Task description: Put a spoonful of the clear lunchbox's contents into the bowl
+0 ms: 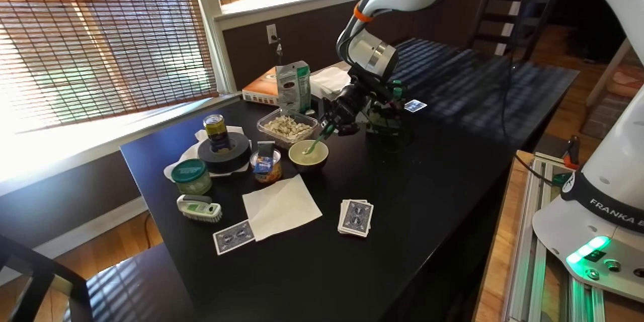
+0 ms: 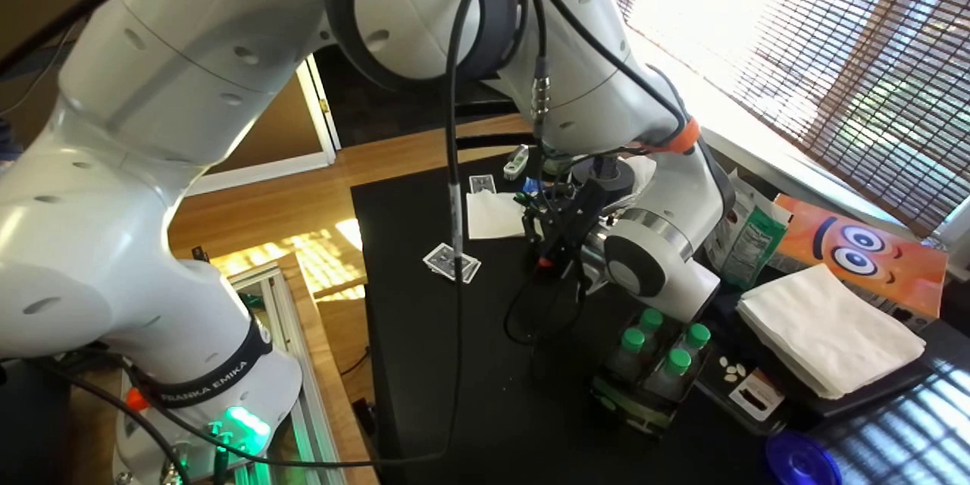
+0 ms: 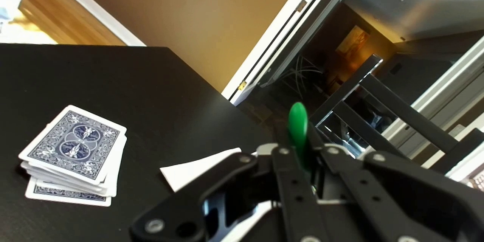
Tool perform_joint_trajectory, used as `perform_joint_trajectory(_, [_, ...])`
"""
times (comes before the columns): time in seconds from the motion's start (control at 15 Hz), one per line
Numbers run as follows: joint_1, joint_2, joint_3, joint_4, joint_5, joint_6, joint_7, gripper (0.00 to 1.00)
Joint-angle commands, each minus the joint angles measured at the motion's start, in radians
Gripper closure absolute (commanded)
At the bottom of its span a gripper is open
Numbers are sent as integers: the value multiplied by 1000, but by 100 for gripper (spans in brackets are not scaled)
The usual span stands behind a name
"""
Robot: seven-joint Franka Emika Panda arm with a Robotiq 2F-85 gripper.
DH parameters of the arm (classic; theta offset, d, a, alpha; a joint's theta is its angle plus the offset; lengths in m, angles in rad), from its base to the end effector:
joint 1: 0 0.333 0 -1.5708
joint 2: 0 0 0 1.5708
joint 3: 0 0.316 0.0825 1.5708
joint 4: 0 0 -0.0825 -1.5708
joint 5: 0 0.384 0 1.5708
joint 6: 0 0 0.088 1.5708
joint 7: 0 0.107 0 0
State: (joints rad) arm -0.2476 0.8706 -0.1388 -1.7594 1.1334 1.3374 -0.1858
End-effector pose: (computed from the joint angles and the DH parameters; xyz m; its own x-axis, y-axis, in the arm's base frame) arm 0.5383 -0.0958 0.0921 0.5694 0.0104 -0.8220 -0.8071 -0.1826 -0.5614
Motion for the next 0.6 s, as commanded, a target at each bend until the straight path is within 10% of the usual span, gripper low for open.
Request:
perform_joint_trajectory(0.0, [-19, 61, 2, 57, -1, -54, 54, 97])
perform_joint_trajectory(0.47, [-22, 100, -1, 104, -10, -47, 57, 97])
perform_joint_trajectory(0.53, [-22, 99, -1, 103, -9, -47, 60, 64])
